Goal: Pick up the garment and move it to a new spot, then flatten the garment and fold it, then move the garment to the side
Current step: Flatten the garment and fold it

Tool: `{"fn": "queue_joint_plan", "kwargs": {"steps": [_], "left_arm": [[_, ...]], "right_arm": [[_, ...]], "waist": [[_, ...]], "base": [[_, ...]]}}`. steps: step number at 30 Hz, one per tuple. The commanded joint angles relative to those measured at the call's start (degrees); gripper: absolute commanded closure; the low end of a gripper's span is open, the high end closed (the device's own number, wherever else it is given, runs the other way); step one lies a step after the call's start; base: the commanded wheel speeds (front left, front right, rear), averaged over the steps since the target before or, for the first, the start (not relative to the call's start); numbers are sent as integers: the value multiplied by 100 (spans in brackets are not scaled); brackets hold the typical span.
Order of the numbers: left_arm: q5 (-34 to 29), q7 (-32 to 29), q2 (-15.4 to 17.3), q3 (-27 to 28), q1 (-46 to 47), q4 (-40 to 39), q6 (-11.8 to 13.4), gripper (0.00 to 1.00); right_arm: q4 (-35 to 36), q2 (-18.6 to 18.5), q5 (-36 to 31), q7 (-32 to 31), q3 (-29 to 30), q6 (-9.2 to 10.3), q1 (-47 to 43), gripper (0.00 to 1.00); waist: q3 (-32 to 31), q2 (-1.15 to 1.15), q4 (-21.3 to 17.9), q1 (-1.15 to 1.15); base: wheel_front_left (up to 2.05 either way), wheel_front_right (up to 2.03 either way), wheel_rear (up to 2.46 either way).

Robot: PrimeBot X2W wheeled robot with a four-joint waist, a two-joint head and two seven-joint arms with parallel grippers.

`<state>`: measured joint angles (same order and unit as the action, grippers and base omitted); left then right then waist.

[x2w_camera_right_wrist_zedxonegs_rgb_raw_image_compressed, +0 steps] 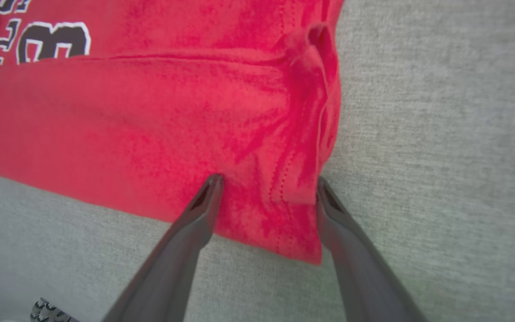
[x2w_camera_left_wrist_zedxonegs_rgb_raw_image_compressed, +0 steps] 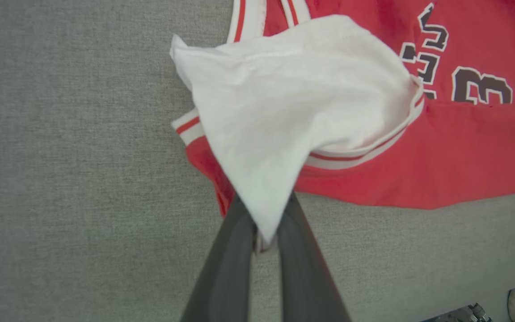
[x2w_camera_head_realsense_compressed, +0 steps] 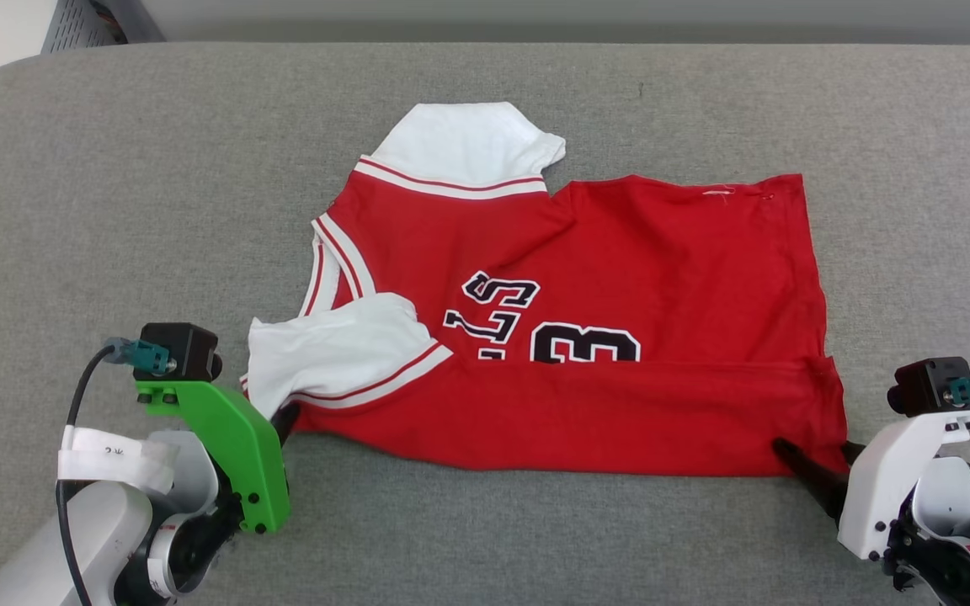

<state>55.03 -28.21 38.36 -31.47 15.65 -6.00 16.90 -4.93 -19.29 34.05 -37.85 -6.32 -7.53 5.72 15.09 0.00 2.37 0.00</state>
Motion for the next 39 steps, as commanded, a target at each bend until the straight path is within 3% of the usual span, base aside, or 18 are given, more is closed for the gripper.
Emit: {"fn": "queue_joint_plan", "kwargs": {"steps": [1,3,16,28,39], "left_arm": [[-52,51,-8,-7,-35,32,11,100],[-45,62,-15,-9,-47,54,7,100],[30,135,64,-100,-489,16,-29,100],[350,232,299,-64,-1677,-339,299,100],[598,309,465,81,-2292,-561,476,100]], "right_arm": [[-242,79,53,-192,-230,4,-16,51],[-277,89,68,-204,-276,4,-3,100],[-253,-130,161,-85,-463,4,-59,100],[-99,-252,404,-152,-641,4,-728,100],[311,-175,350,-413,-359,4,-1475,100]], "waist": [[21,0,14,0],[-10,0,9,0],[-755,0,-63,0],[-1550,0,-66,0],[-1643,0,-14,0]], "base": [[0,0,0],[0,0,0],[0,0,0],[0,0,0],[0,0,0]]}}
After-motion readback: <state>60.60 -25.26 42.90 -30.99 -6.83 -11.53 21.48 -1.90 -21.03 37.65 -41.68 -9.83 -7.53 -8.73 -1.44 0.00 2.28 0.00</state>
